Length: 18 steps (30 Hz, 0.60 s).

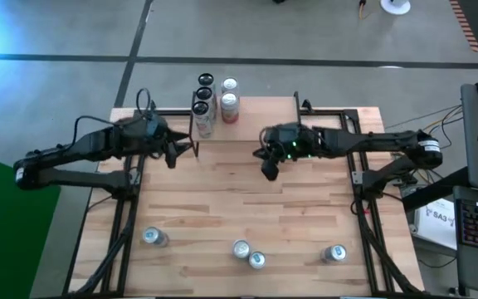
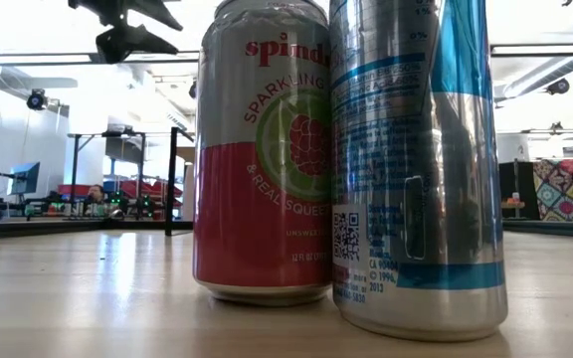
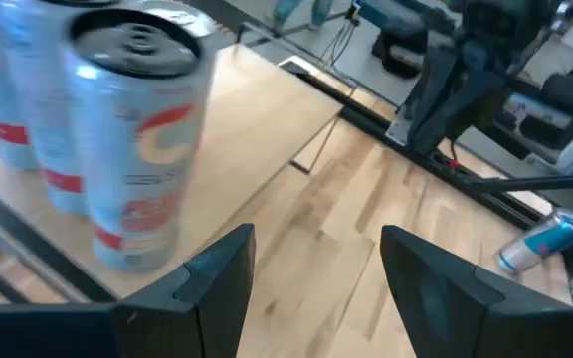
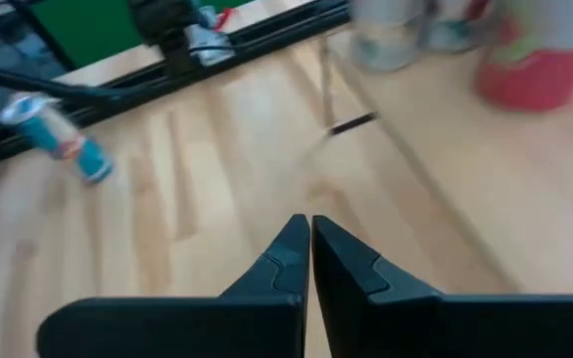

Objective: Place canned beverage on shelf
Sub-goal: Put the pink-white soda can on the shelf aligned with the other pink-white soda cans

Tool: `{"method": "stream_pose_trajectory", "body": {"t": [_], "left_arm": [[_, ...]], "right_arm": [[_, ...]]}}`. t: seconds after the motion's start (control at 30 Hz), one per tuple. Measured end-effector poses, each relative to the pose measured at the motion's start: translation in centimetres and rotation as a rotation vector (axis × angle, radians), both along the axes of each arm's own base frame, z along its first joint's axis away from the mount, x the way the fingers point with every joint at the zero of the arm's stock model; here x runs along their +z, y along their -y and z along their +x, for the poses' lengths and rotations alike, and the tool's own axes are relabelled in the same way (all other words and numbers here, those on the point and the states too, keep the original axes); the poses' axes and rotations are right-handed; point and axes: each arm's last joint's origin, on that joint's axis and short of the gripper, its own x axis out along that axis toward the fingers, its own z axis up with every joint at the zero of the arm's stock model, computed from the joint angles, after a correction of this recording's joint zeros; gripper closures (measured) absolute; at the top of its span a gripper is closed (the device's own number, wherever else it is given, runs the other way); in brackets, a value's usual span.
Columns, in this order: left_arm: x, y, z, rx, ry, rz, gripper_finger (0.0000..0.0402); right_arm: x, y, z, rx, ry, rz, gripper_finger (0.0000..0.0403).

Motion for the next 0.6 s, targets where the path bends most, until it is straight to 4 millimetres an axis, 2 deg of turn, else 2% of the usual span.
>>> {"method": "stream_pose_trajectory", "body": {"t": [0.17, 0.23, 0.37, 0.5, 0.6], "left_arm": [[-0.9, 2.5, 1.7, -0.04, 0.071, -0.002, 0.0196], [-1.4, 3.5, 2.5, -0.069, 0.111, -0.018, 0.0196], [-2.7, 5.4, 4.0, -0.14, 0.145, -0.096, 0.0196], [-3.7, 7.8, 5.4, -0.219, 0.097, -0.183, 0.0196], [-3.7, 9.7, 6.4, -0.272, 0.069, -0.204, 0.0196]], "right_arm": [[-1.1, -3.2, 0.3, 0.046, 0.095, 0.105, 0.0394], [-2.1, -4.4, 0.5, 0.048, 0.078, 0.174, 0.0394], [-3.7, -5.5, 0.5, 0.064, -0.016, 0.183, 0.0384], [-3.4, -6.9, 0.4, 0.11, -0.004, 0.184, 0.0354], [-2.9, -8.3, 0.5, 0.155, 0.02, 0.183, 0.0318]]}}
